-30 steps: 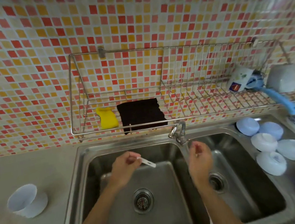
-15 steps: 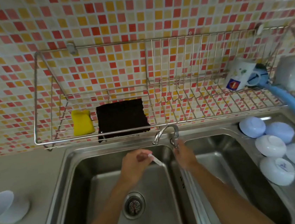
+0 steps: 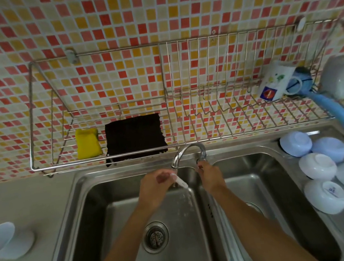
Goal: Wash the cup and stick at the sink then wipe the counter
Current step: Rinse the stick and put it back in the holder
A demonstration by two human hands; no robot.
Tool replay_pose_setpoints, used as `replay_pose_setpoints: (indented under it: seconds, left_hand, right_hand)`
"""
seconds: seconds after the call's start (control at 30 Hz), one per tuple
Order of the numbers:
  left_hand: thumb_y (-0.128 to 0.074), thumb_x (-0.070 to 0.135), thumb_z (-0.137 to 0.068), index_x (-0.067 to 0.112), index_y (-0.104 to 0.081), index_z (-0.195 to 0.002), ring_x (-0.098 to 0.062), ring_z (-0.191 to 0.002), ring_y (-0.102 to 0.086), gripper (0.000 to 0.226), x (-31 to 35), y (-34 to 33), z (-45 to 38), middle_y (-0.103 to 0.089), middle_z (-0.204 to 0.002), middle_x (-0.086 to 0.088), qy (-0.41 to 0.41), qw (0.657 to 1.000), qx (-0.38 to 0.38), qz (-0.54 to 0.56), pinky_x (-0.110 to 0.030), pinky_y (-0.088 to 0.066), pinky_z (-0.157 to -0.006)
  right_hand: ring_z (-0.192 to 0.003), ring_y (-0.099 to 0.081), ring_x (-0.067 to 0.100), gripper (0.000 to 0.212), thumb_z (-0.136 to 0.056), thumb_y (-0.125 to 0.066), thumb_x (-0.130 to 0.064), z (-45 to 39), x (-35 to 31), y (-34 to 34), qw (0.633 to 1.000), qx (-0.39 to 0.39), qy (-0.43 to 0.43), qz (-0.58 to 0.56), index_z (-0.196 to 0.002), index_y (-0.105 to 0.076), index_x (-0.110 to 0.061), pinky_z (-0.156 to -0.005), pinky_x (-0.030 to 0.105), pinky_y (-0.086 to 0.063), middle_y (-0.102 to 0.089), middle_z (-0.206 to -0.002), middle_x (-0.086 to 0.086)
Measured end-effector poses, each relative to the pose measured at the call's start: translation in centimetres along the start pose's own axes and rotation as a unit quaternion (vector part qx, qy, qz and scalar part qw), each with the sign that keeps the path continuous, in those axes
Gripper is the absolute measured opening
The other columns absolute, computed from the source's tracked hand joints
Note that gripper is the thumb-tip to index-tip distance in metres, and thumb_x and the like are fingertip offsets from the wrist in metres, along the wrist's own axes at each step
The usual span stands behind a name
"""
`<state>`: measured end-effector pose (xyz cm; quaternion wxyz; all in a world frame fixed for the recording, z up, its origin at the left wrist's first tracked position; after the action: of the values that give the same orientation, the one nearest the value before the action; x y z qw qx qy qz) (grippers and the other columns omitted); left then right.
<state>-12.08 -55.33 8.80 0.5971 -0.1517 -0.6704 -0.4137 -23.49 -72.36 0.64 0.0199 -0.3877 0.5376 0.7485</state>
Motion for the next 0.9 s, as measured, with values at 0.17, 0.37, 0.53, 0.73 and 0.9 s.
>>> replay_pose_setpoints:
  seconds: [0.17, 0.37, 0.53, 0.73, 0.9]
  left_hand:
    - [-0.072, 0.011, -0.082, 0.014, -0.075, -0.093, 0.010, -0.070, -0.061, 0.012, 0.1, 0.9, 0.1, -0.072, -0.084, 0.005, -0.011, 1.000, 0.010, -0.027, -0.003, -0.043, -0.067]
    - [-0.071, 0.009, -0.082, 0.011, -0.075, -0.093, 0.004, -0.073, -0.063, 0.012, 0.3, -0.1, -0.2, -0.074, -0.088, -0.002, -0.010, 1.000, -0.002, -0.007, -0.005, -0.046, -0.071]
    - [-0.071, 0.010, -0.083, 0.016, -0.075, -0.092, -0.004, -0.076, -0.067, 0.012, -0.1, 0.0, -0.2, -0.074, -0.087, -0.001, -0.005, 1.000, -0.006, -0.005, -0.013, -0.052, -0.073]
    - [-0.073, 0.014, -0.082, 0.015, -0.076, -0.092, -0.007, -0.081, -0.068, 0.010, -0.1, 0.0, -0.2, -0.075, -0.087, 0.002, -0.015, 1.000, 0.008, -0.009, -0.013, -0.051, -0.076]
    - [-0.068, 0.013, -0.086, 0.016, -0.071, -0.099, 0.003, -0.070, -0.064, 0.014, -2.0, 0.2, 1.2, -0.072, -0.085, 0.004, -0.022, 0.994, 0.029, -0.101, -0.003, -0.046, -0.067]
  right_hand:
    - [-0.093, -0.062, 0.034, 0.022, -0.100, -0.042, -0.020, 0.2, 0.0, 0.0, 1.000, 0.005, 0.009, 0.005, -0.115, -0.058, -0.015, -0.076, 0.034, -0.047, -0.066, -0.102, 0.019]
    - [-0.094, -0.063, 0.033, 0.021, -0.101, -0.039, -0.019, -0.1, 0.0, -0.3, 0.999, -0.002, 0.015, 0.033, -0.112, -0.056, -0.012, -0.071, 0.029, -0.040, -0.066, -0.103, 0.018]
    - [-0.090, -0.062, 0.034, 0.020, -0.101, -0.038, -0.018, -0.1, 0.3, -0.3, 0.999, 0.004, 0.016, 0.042, -0.112, -0.053, -0.012, -0.070, 0.032, -0.043, -0.066, -0.098, 0.018]
    - [-0.090, -0.062, 0.036, 0.013, -0.099, -0.038, -0.013, 0.0, 0.8, -0.2, 1.000, 0.006, 0.008, 0.027, -0.108, -0.048, -0.015, -0.070, 0.034, -0.042, -0.064, -0.093, 0.018]
    - [-0.092, -0.062, 0.034, 0.023, -0.097, -0.044, -0.012, 0.1, 1.6, 0.8, 1.000, 0.005, -0.013, -0.024, -0.119, -0.048, -0.010, -0.072, 0.028, -0.039, -0.064, -0.101, 0.019]
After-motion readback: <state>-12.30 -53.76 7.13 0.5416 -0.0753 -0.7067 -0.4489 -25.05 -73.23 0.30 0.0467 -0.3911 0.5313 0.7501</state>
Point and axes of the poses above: each hand's wrist, its own z-axis away from the middle knuckle, its own y-axis out of the back of the hand, x = y × z, the point moved 7 cm from there along -z, towards the middle knuckle
